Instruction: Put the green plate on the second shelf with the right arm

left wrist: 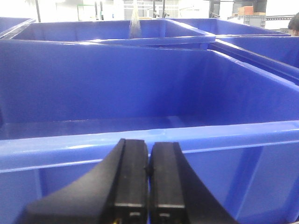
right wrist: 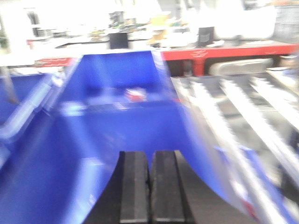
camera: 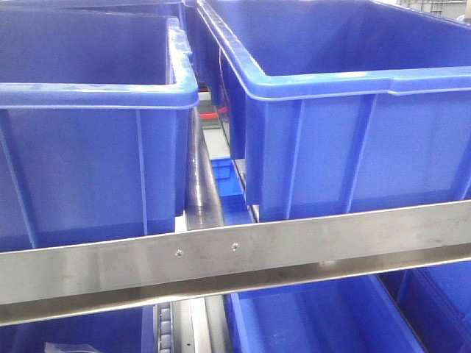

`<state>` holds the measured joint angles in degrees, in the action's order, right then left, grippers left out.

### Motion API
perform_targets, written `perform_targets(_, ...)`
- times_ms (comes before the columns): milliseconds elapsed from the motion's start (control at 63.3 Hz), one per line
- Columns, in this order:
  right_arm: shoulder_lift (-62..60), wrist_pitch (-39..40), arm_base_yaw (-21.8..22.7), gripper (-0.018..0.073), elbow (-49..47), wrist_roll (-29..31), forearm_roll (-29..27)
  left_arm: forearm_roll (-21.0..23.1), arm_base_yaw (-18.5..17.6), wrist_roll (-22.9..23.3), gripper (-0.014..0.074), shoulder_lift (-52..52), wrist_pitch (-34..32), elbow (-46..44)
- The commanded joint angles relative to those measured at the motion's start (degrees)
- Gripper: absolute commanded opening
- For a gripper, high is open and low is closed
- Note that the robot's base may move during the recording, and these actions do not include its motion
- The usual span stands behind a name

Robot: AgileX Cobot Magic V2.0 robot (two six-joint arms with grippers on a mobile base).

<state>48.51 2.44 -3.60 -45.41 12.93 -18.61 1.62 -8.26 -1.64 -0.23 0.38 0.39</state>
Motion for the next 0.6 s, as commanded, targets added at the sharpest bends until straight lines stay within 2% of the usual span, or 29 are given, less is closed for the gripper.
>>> perform_targets(0, -6.57, 4.88, 2.35, 0.0078, 5.22, 1.08, 0.02, 0.32, -0.22, 0.14, 0.0130, -1.00, -4.78, 2.27)
perform_targets(174, -23.09, 4.93, 7.42, 0.0078, 20.51, 1.56, 0.02, 0.32, -0.22, 0.14, 0.0130, -1.00, -4.78, 2.27)
perform_targets(300, -33.48, 5.06, 9.34, 0.0078, 28.18, 1.93, 0.02, 0.32, -0.22, 0.14, 0.0130, -1.00, -4.78, 2.27)
perform_targets(505, -37.10, 4.44, 9.32, 0.0078, 32.59, 1.69, -0.21, 0.32, -0.22, 0.14, 0.0130, -1.00, -4.78, 2.27)
perform_targets(584, -37.08, 4.92, 9.32, 0.0078, 34.10, -0.64, -0.09, 0.32, -0.22, 0.14, 0.0130, -1.00, -4.78, 2.27)
